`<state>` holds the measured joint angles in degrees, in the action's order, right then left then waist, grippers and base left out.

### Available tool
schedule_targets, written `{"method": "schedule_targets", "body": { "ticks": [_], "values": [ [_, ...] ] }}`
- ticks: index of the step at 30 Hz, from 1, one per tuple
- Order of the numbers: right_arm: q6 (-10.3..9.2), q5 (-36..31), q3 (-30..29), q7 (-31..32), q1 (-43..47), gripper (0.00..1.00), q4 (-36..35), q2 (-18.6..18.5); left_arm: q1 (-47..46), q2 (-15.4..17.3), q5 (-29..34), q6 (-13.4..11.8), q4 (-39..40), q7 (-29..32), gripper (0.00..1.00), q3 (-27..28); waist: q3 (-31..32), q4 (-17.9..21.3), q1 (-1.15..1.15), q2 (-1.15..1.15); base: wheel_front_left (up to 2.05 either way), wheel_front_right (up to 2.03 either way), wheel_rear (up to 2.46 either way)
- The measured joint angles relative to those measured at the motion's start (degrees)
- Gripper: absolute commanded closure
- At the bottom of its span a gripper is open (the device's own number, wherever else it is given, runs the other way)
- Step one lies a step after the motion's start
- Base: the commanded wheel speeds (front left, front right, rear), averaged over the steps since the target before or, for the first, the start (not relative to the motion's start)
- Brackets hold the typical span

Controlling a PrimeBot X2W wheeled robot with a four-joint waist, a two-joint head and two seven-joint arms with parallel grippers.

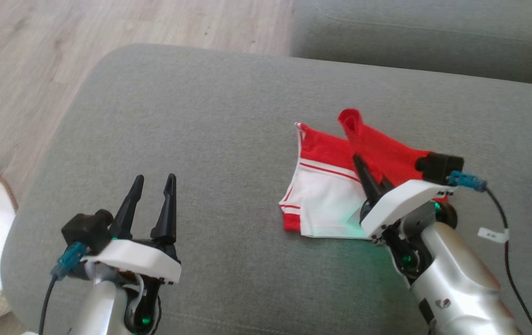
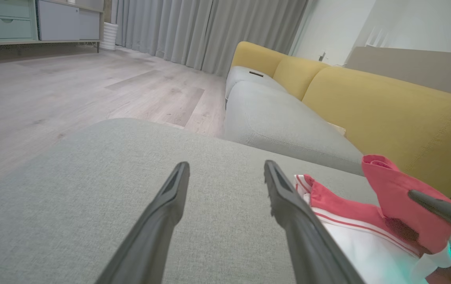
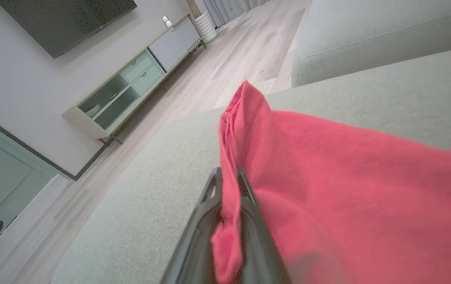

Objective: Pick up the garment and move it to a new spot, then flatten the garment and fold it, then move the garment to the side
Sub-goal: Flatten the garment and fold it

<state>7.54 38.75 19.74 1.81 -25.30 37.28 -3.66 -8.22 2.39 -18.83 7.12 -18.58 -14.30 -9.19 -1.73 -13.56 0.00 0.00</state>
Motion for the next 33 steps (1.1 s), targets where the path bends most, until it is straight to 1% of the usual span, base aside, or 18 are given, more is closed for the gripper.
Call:
{"method": "schedule_targets", "body": {
  "ticks": [5,9,10,11,13,16,19,22,25,27,29,30,31,33],
  "values": [
    [0.0,3.0,3.7,-2.7,-1.2,1.0,4.8,0.0,-0.3,0.0,-0.5,0.0,0.0,0.0,0.0,-0.9,-0.9,-2.1,0.0,0.0,0.0,0.0,0.0],
    [0.0,6.6,7.7,-4.4,-3.1,1.0,6.8,0.0,-0.3,0.0,-1.3,-0.1,0.0,0.0,0.0,-0.9,-1.8,-3.2,0.0,0.0,0.0,0.0,0.0],
    [0.0,7.7,9.1,-4.7,-3.4,0.9,6.8,0.0,-0.3,0.0,-1.3,-0.1,0.0,0.0,0.0,-0.9,-2.0,-3.4,0.0,0.0,0.0,0.0,0.0],
    [0.0,9.2,10.4,-4.9,-3.7,0.0,6.9,0.0,-0.3,0.0,-1.3,-0.1,-0.1,0.0,0.0,-0.9,-2.2,-3.6,0.01,0.0,0.0,0.0,0.0],
    [0.0,11.3,13.9,-3.6,-4.1,0.0,8.2,0.0,-0.3,0.0,-1.2,-0.1,-0.2,0.0,0.0,-0.8,-2.5,-3.7,0.0,0.0,0.0,0.0,0.0],
    [0.0,13.3,18.0,-3.6,-4.4,0.0,8.3,0.0,-0.3,0.0,-0.9,-0.1,-0.2,0.0,0.0,-0.6,-2.7,-3.3,0.01,0.0,0.0,0.0,0.0],
    [0.0,14.0,20.5,-5.2,-5.9,0.0,8.4,0.0,-0.3,0.0,-0.8,-0.1,-0.2,0.0,0.0,0.2,-2.7,-2.3,0.01,0.0,0.0,0.0,0.0],
    [0.0,13.5,21.5,-7.9,-8.2,0.0,8.8,0.0,-0.3,0.0,-0.8,-0.1,-0.1,0.0,0.0,0.6,-2.5,-0.9,0.0,0.0,0.0,0.0,0.0],
    [0.0,11.3,21.4,-11.2,-10.0,0.0,9.9,0.0,-0.3,0.0,-0.8,-0.1,0.5,0.0,0.0,0.7,-2.3,0.9,0.0,0.0,0.0,0.0,0.0],
    [0.0,8.4,20.7,-13.3,-10.7,0.0,10.8,-0.2,-0.3,0.0,-0.8,-0.1,1.3,0.0,0.0,0.8,-2.2,2.3,0.0,0.0,0.0,0.0,0.0],
    [0.0,5.2,19.9,-14.8,-10.9,0.0,10.9,-1.2,-0.3,0.0,-0.8,-0.1,2.2,0.0,0.0,0.9,-2.0,3.7,0.0,0.0,0.0,0.0,0.0],
    [0.0,3.4,19.0,-15.3,-11.0,0.0,10.9,-2.0,-0.3,0.0,-0.8,-0.1,2.6,0.0,0.0,0.9,-1.9,4.5,0.0,0.0,0.0,0.0,0.0],
    [0.0,0.5,16.5,-15.7,-10.9,0.0,10.5,-4.1,-0.3,0.0,-0.9,-0.1,3.4,0.0,0.0,1.1,-1.8,6.0,0.0,0.0,0.0,0.0,0.0],
    [0.0,-3.0,13.3,-16.0,-10.7,0.0,9.2,-6.5,-0.3,0.0,-0.9,-0.1,4.1,0.0,0.0,1.3,-1.6,7.5,0.0,0.0,0.0,0.0,0.0]
  ]
}}
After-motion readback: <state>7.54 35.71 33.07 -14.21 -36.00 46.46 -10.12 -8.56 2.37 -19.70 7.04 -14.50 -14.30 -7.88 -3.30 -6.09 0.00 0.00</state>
